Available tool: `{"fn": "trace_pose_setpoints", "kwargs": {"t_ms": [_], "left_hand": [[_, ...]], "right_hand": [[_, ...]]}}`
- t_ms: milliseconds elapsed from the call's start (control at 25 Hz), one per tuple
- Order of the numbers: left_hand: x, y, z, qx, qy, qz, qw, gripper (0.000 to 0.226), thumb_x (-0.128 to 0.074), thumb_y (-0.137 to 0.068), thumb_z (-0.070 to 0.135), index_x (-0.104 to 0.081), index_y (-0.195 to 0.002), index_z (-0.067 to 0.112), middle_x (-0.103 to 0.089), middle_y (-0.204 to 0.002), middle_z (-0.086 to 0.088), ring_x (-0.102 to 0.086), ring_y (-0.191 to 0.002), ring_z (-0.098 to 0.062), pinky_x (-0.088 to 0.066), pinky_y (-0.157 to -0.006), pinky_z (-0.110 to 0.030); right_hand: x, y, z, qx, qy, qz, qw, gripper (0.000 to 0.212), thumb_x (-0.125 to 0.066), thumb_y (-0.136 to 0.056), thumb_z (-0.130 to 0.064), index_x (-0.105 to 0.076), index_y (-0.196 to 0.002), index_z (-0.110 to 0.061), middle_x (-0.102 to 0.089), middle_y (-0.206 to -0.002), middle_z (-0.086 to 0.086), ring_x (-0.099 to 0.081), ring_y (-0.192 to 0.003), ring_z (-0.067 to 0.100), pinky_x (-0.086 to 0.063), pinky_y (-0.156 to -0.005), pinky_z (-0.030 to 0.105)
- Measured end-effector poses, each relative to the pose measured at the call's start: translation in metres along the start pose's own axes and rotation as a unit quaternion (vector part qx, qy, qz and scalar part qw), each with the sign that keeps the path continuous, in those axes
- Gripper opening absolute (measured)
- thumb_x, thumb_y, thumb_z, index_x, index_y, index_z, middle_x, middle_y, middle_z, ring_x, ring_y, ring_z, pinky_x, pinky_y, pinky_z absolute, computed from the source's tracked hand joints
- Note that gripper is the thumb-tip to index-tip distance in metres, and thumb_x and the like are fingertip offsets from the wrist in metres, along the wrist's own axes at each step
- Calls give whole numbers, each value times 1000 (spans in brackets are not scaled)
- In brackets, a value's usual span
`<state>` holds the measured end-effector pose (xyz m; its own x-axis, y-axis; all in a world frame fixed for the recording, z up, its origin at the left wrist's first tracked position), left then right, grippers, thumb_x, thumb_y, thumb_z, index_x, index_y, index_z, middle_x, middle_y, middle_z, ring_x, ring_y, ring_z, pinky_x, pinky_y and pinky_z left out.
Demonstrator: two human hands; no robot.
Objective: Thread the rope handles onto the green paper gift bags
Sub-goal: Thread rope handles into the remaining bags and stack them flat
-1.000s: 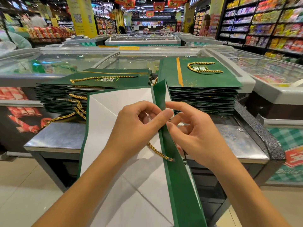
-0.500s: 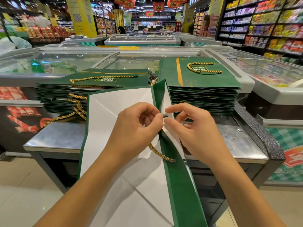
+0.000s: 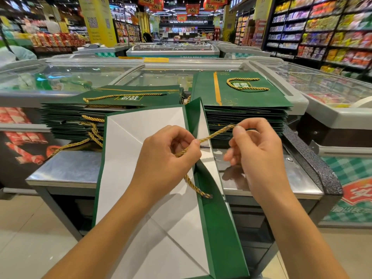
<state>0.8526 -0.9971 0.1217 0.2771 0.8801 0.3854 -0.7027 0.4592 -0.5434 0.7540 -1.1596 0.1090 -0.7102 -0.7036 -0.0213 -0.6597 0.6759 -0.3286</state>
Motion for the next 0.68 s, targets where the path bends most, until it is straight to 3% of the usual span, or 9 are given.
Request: {"fn": "trace_pose_setpoints", "kwargs": {"t_ms": [160,240,440,560,680], "left_hand": [[-6,-2,-2,-2,-32,-20,999,14,-68,-91,36,-67,-87,22,-61,-78,8,-56,-74,-13,-48,-59,-21],[-7,-3,-1,-27,-58,-32,997,11,-69,-91,33,-66,-89,23,-60,-83,11,-56,-77,-13,-48,-63,-23],[-3,-1,0,-53,-58,-35,996,3,-69,-93,19,-71,-95,21,-63,-88,10,-58,-83,-11,-48,-68,-19],[1,0,0,-53,-39,-29,997,7,-67,-95,17,-73,-96,21,-65,-87,9,-59,-83,-11,-47,-68,-16],[6,-1,-3,-43,-13,-20,999,9,-66,-95,17,-74,-97,20,-68,-87,10,-62,-85,-14,-50,-69,-22]], "right_hand": [[4,-4,7,-28,8,20,999,5,-61,-99,-15,-64,-96,-15,-68,-82,1,-73,-71,17,-64,-73,47],[3,-5,11,-34,21,15,999,7,-62,-98,-14,-69,-98,-17,-73,-82,-1,-75,-82,20,-63,-80,48],[3,-6,8,0,61,8,998,47,-61,-92,-7,-59,-132,-32,-64,-122,-7,-61,-116,4,-53,-102,39],[-11,-3,2,32,119,-69,990,49,-69,-89,-31,-55,-132,-49,-64,-121,-18,-56,-121,-4,-50,-103,41],[-29,-1,5,41,208,-172,962,64,-74,-77,-56,-47,-135,-58,-69,-114,-22,-59,-121,3,-46,-106,50]]}}
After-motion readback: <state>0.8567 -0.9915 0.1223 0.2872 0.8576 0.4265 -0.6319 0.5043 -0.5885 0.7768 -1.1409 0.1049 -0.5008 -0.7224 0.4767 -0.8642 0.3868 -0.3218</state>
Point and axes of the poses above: each hand's wrist, its own y-axis away from the middle knuckle, its own x-axis out of the back of the hand, z = x × y, the point moved 7 cm from there along -y, towards the middle knuckle
